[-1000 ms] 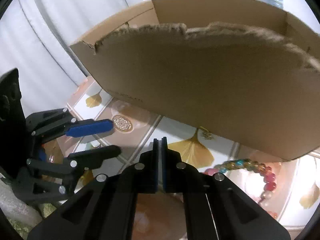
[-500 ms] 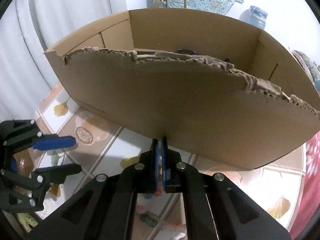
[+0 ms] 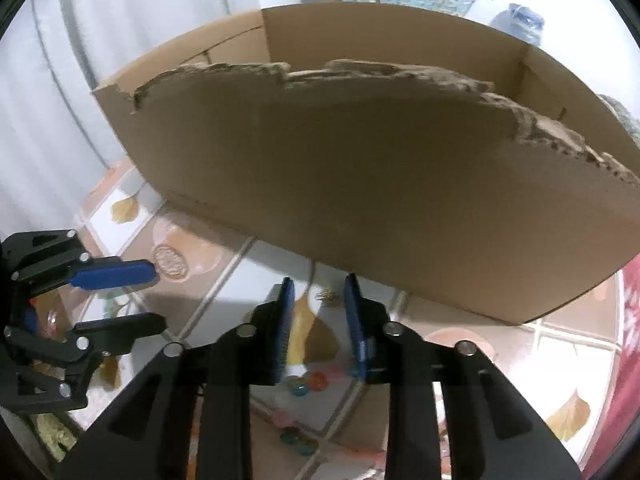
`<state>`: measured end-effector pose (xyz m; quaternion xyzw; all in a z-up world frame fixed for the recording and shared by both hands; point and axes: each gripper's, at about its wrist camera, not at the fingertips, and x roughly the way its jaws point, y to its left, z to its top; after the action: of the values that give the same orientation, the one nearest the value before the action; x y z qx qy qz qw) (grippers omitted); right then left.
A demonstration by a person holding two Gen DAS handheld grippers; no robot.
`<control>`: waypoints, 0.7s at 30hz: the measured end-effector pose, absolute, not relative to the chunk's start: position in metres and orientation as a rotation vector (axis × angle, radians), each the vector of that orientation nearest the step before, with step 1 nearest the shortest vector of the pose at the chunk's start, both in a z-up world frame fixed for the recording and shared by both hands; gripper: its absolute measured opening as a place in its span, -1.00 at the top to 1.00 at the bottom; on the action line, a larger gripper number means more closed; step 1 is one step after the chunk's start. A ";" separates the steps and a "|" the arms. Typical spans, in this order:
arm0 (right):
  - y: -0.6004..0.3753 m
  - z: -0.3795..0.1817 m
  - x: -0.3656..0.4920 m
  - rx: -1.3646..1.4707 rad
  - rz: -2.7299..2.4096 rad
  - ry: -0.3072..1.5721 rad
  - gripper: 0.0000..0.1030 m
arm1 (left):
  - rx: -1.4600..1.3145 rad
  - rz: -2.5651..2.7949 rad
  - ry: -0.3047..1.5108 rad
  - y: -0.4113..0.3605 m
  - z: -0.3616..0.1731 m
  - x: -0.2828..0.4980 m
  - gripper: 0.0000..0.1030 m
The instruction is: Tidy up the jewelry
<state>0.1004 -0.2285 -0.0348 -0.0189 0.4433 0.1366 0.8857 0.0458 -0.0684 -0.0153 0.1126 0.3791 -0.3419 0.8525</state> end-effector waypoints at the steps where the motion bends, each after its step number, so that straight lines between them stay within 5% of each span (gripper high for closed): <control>1: -0.229 -0.036 0.100 -0.034 0.296 0.924 0.89 | 0.239 -0.717 0.797 -0.069 -0.015 0.045 0.41; 21: -0.262 -0.016 0.066 0.409 0.565 0.826 0.90 | 0.290 -0.777 0.800 -0.087 -0.016 0.026 0.39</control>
<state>0.0659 -0.2615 -0.0158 0.1947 0.3930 0.2690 0.8575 0.0261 -0.0865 -0.0158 0.1369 0.3781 -0.3674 0.8386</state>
